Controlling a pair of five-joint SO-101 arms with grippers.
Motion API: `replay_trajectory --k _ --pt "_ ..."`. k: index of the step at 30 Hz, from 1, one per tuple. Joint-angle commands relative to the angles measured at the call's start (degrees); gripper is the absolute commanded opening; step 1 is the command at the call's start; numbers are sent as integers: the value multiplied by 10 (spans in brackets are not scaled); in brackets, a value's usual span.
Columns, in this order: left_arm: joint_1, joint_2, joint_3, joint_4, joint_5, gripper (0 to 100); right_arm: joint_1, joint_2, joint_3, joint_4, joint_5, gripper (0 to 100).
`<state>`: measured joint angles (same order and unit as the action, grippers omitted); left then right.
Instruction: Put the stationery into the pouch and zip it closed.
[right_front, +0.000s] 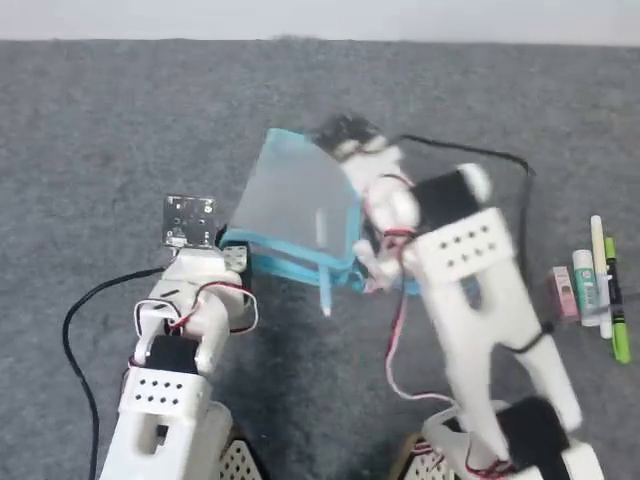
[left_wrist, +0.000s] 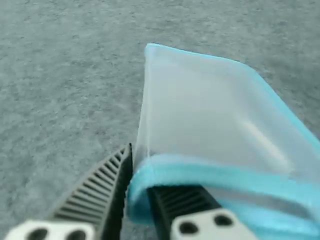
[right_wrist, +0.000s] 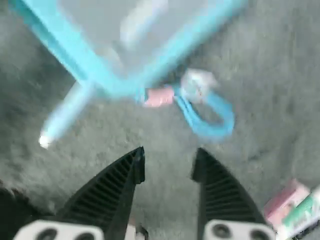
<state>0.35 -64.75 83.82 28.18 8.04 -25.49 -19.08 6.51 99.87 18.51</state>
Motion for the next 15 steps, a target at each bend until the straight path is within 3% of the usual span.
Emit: replay_trajectory --k 1,5,10,15 --pt "19 10 -37 -18 11 12 7 -80 70 -35 17 56" --pt "23 10 -37 -18 11 12 -54 -97 113 -50 17 47" --pt "23 10 -37 -18 11 12 -187 -97 122 -45 17 47" --pt "25 10 -36 -18 11 12 -198 -78 121 -74 17 47"
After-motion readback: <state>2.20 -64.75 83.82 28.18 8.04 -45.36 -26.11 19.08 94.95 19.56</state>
